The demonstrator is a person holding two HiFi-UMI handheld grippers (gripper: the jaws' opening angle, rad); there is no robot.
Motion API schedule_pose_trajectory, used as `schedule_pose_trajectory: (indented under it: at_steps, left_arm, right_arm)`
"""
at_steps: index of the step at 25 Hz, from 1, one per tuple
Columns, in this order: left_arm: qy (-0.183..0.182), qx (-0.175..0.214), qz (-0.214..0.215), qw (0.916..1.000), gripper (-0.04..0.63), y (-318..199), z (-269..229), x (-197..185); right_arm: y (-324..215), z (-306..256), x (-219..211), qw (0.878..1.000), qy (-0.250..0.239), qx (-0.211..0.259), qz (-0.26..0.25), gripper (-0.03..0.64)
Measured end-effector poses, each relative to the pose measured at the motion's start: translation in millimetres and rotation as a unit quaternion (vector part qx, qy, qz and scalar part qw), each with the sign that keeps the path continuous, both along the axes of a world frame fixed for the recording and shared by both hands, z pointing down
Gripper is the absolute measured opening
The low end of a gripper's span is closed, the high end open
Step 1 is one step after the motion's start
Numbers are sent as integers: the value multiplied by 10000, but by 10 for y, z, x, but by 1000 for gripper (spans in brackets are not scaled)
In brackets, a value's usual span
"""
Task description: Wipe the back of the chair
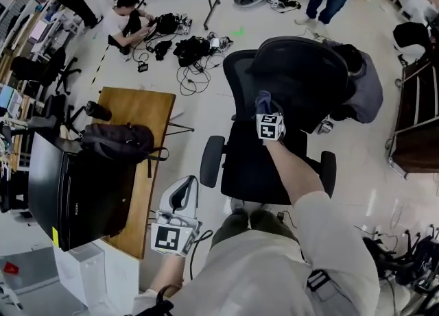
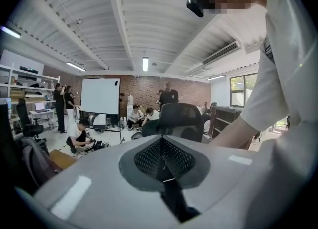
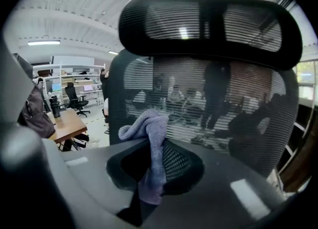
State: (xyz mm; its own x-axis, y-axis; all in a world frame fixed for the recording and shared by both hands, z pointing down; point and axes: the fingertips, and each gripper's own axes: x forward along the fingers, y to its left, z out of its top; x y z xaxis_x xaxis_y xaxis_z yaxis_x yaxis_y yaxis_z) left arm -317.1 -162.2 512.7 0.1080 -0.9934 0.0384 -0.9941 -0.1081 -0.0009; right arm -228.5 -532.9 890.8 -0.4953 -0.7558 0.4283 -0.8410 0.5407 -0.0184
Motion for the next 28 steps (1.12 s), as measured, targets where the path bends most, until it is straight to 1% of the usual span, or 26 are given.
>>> schedule_pose_trajectory:
  at_steps: [3, 6, 9, 11, 12, 14, 16, 18, 19, 21, 23, 25, 27, 28]
  left_arm:
    - [38, 64, 397, 9992, 15, -193, -51, 273]
    - [73, 73, 783, 9969, 15, -361, -63, 551]
    - [-71, 148, 1164, 9931, 15, -536, -196, 913]
    - [-47, 248, 1398, 9899, 15, -646, -326, 1153]
    - [-13, 276, 1465, 9888, 15, -705, -369, 1236]
    - [16, 273, 1506, 9882, 15, -814, -386, 1325]
    - [40, 225, 1481, 9887, 15, -880, -348, 1323]
    - [59, 181, 1404, 9899, 15, -899, -301, 1236]
    - [69, 164, 1344, 9908, 15, -903, -278, 1170]
    - [123, 130, 1172, 9930, 15, -895, -225, 1005]
    - [217, 96, 941, 9953, 15, -846, -167, 803]
    - [311, 84, 733, 9968, 15, -785, -142, 579]
    - [361, 116, 578, 9976, 15, -713, -110, 336]
    - [370, 147, 505, 9979, 15, -656, -50, 215]
  right_arm:
    - [-104, 41, 928, 9985, 128, 18, 535, 48]
    - [-137, 107, 1867, 9929, 161, -127, 1171, 48]
    - [-218, 183, 2662, 9867, 176, -225, 1599, 46]
    - [-279, 170, 3060, 9842, 154, -249, 1747, 46]
    - [-307, 147, 3193, 9832, 137, -268, 1801, 48]
    - [-355, 82, 3293, 9837, 83, -229, 1782, 46]
    - [-370, 10, 3221, 9862, 31, -119, 1649, 48]
    - [-319, -152, 3042, 9875, -150, -19, 1567, 48]
    - [-245, -305, 2908, 9883, -290, 62, 1495, 48]
    - [59, -675, 2531, 9915, -535, 303, 1149, 48]
    - [499, -915, 2021, 9944, -689, 445, 673, 48]
    - [867, -1001, 1375, 9954, -820, 481, 138, 48]
    - [1065, -909, 677, 9944, -861, 520, -330, 48]
    - [1106, -751, 357, 9938, -889, 494, -458, 48]
